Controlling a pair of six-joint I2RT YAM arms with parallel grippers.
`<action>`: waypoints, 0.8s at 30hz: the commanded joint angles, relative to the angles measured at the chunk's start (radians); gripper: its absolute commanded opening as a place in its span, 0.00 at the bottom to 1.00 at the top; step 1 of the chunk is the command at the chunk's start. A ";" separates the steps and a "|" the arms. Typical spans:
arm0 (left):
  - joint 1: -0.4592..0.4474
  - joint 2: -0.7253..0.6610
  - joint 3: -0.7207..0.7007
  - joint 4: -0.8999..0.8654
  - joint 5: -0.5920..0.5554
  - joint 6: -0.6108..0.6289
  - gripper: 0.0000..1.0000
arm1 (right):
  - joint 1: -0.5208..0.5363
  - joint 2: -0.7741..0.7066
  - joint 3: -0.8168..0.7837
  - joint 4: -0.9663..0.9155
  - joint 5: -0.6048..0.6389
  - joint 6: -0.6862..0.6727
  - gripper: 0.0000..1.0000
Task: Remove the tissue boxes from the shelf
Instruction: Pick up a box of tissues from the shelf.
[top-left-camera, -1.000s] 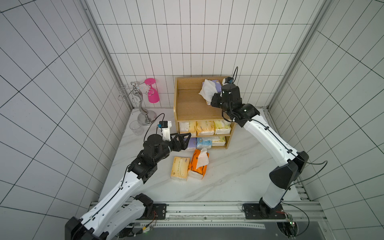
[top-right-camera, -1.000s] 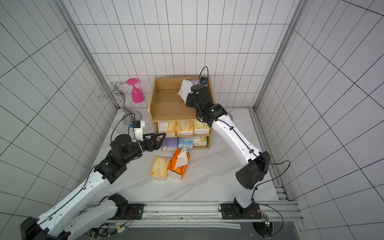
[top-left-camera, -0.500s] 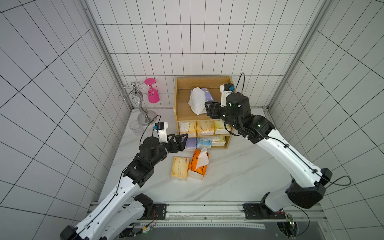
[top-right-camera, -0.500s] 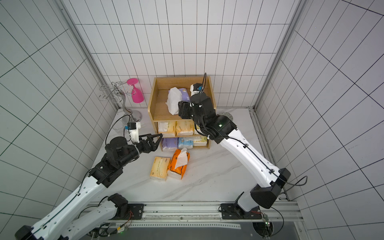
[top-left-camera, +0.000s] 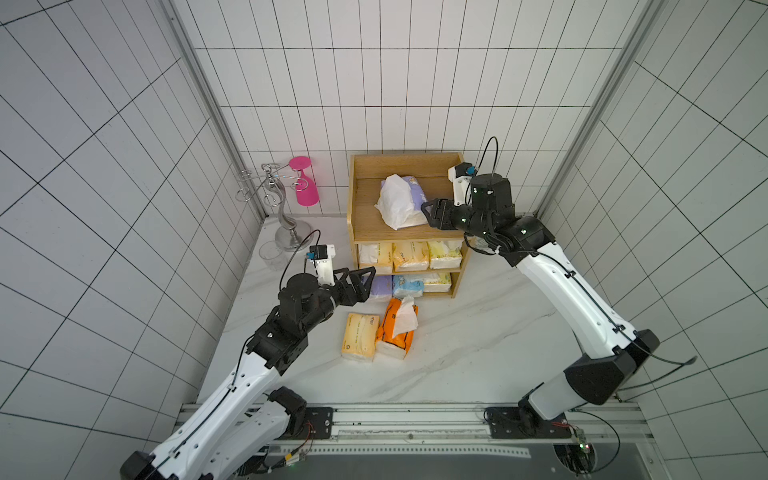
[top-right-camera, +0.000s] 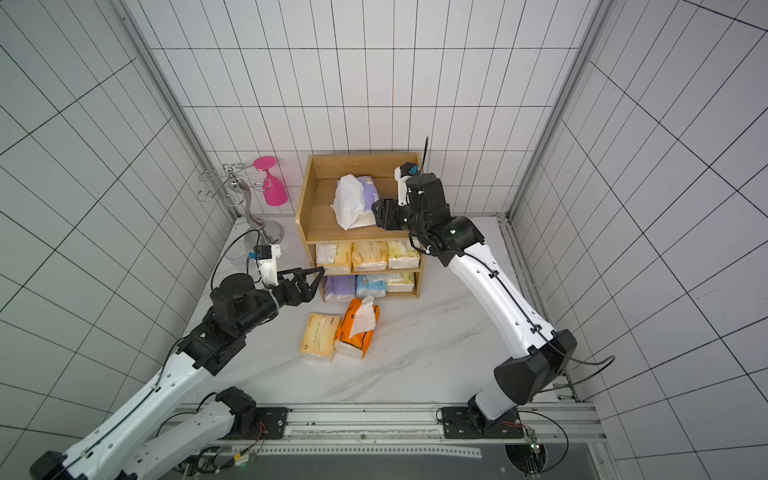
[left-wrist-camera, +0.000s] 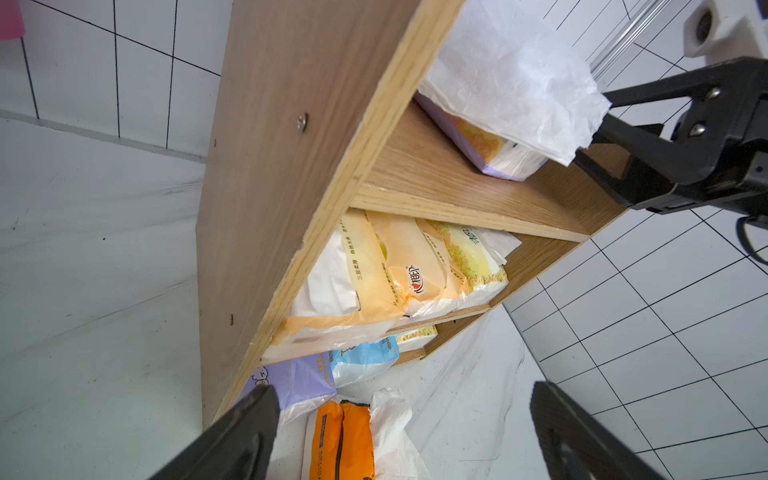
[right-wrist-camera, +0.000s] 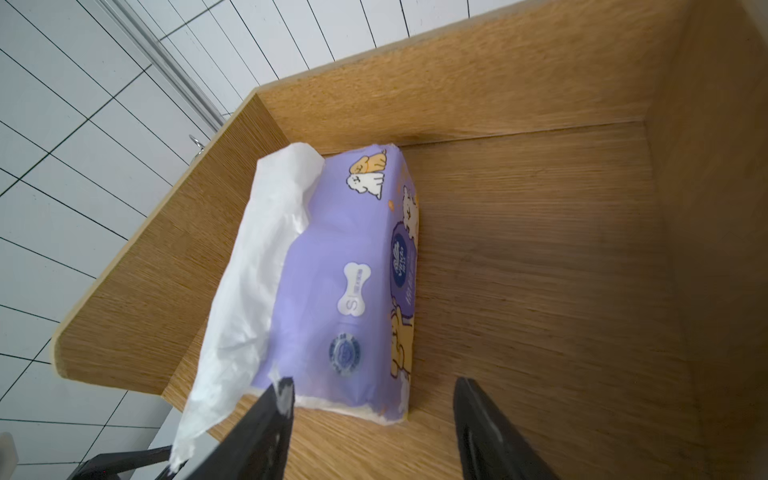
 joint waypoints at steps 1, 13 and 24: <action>0.004 0.002 -0.016 0.005 -0.009 -0.003 0.98 | -0.011 0.014 0.046 0.018 -0.103 -0.019 0.67; 0.003 0.006 -0.013 0.002 -0.004 -0.010 0.98 | -0.009 0.040 -0.011 0.116 -0.187 -0.057 0.61; 0.002 -0.013 -0.004 -0.028 -0.022 -0.009 0.98 | -0.006 0.022 -0.030 0.132 -0.200 -0.080 0.07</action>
